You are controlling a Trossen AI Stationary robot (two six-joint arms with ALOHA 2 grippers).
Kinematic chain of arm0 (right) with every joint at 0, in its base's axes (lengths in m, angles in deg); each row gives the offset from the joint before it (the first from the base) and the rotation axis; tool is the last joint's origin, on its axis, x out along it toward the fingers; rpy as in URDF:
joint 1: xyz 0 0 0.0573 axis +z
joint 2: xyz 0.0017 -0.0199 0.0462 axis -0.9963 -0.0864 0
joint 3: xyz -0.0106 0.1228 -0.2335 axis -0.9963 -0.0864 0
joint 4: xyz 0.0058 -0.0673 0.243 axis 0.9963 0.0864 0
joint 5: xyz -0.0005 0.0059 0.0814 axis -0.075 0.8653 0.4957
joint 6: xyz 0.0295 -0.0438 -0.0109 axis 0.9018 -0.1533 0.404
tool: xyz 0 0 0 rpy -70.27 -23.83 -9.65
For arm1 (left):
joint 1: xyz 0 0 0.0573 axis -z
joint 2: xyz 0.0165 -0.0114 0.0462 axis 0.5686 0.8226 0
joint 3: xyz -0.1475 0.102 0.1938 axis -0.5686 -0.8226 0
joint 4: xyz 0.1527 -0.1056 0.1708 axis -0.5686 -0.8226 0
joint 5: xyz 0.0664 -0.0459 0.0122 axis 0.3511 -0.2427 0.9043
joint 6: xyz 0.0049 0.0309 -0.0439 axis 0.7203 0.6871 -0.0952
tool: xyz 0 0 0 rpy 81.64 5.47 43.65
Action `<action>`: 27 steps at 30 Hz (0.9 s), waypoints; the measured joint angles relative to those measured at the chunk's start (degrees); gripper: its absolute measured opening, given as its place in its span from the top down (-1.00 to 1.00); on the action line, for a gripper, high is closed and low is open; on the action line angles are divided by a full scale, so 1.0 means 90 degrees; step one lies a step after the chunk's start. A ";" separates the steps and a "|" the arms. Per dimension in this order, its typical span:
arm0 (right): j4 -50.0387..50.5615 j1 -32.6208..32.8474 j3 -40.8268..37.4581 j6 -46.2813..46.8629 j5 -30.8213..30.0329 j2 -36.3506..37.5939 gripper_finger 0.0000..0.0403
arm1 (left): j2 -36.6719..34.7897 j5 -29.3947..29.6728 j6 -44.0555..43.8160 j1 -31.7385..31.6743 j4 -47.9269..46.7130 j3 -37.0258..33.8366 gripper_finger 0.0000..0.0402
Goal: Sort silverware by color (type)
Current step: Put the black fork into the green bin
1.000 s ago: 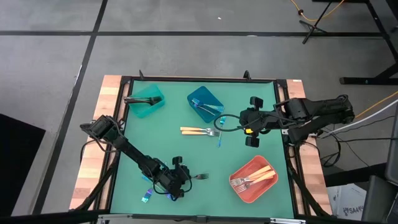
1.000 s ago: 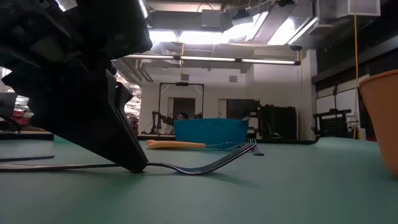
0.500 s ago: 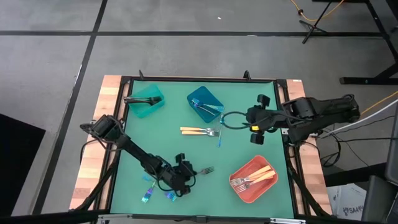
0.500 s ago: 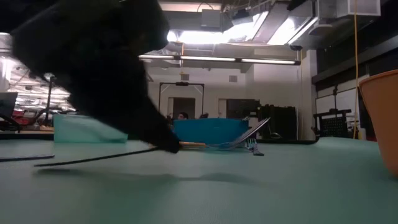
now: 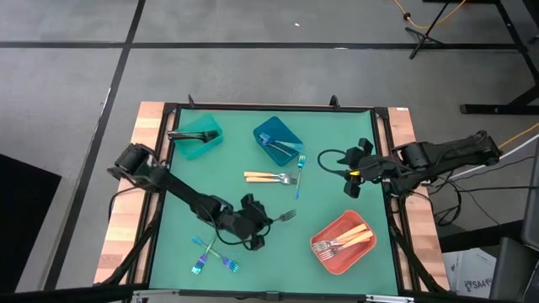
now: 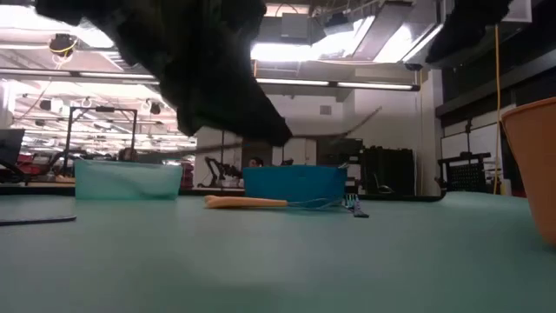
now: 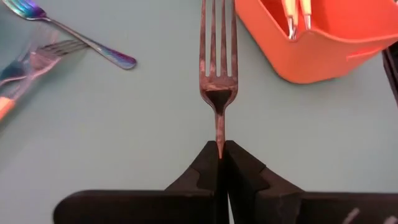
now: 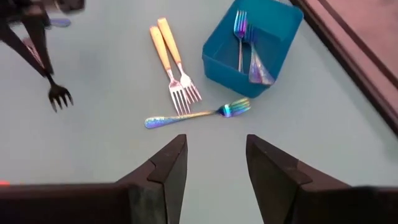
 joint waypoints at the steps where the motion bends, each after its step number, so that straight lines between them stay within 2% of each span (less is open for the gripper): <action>1: -0.0068 0.0000 -0.0134 0.0071 0.0002 0.0029 0.23 | -0.0085 -0.0085 0.0000 -0.0059 -0.0102 0.0000 0.95; 14: -0.1571 0.0000 -0.1243 0.0385 0.0204 0.0043 0.23 | -0.1349 -0.0968 0.0007 -0.0794 -0.1743 0.0007 0.95; 18: -0.1993 0.0000 -0.1463 0.0385 0.0345 0.0043 0.23 | -0.1760 -0.0996 0.0007 -0.1008 -0.2343 0.0007 0.95; 27: -0.2212 0.0000 -0.1567 0.0382 0.0390 0.0039 0.23 | -0.2801 -0.1002 0.0008 -0.1717 -0.3903 0.0007 0.95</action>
